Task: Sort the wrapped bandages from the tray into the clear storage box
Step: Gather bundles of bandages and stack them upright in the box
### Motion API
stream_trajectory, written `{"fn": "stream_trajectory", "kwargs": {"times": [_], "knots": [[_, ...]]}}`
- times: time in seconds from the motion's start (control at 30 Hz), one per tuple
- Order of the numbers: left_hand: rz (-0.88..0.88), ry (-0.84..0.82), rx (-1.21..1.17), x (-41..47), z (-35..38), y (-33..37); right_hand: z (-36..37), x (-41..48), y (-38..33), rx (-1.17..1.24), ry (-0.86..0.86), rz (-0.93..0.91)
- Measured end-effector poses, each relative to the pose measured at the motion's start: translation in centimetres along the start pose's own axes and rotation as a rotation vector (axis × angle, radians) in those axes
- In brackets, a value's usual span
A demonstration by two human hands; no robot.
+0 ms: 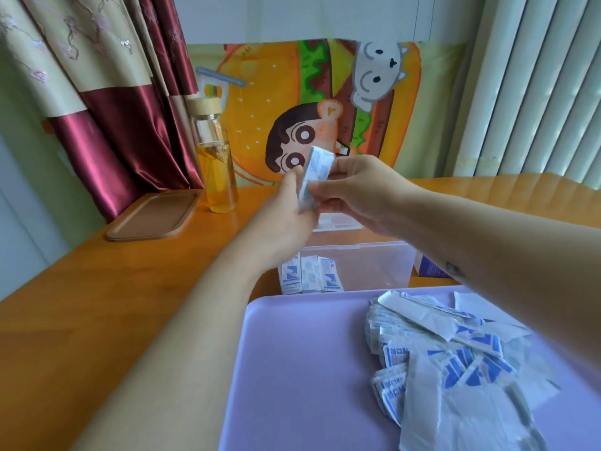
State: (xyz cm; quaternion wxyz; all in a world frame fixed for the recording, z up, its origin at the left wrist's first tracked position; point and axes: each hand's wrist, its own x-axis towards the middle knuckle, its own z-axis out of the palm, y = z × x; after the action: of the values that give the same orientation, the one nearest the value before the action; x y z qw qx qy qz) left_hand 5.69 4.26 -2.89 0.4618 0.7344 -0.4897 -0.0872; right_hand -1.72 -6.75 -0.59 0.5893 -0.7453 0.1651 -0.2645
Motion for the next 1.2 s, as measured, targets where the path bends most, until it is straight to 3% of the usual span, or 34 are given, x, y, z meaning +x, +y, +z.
{"fn": "stream_trajectory", "kwargs": {"times": [0.13, 0.27, 0.43, 0.6, 0.7, 0.87, 0.97, 1.07, 1.2], "knots": [[-0.044, 0.071, 0.277, 0.2, -1.5, -2.4, -1.6, 2.7, 1.8, -0.216, 0.086, 0.212], [-0.185, -0.129, 0.394, -0.2, -2.2, -3.8, -1.4, 3.5, 3.4, -0.372, -0.109, 0.491], [-0.173, -0.225, 0.41, -0.4, -3.0, -3.8, -0.6, 4.9, 4.9, -0.44, -0.231, 0.701], [-0.134, -0.255, 0.445, -0.5, -3.1, -3.7, 0.7, 5.1, 5.7, -0.549, -0.34, 0.739], [-0.123, -0.258, 0.448, -0.5, -3.0, -3.7, 1.0, 5.3, 6.1, -0.588, -0.312, 0.76], [-0.12, -0.255, 0.444, -0.4, -2.9, -3.6, 1.0, 4.8, 6.0, -0.769, -0.313, 0.696], [-0.12, -0.252, 0.445, -0.5, -2.8, -3.6, 1.1, 5.0, 6.2, -0.745, -0.355, 0.622], [-0.12, -0.256, 0.451, -0.4, -2.9, -3.7, 1.6, 5.3, 6.5, -0.717, -0.358, 0.784], [-0.122, -0.257, 0.456, -0.4, -2.9, -3.7, 1.9, 5.7, 7.0, -0.747, -0.386, 0.811]]}}
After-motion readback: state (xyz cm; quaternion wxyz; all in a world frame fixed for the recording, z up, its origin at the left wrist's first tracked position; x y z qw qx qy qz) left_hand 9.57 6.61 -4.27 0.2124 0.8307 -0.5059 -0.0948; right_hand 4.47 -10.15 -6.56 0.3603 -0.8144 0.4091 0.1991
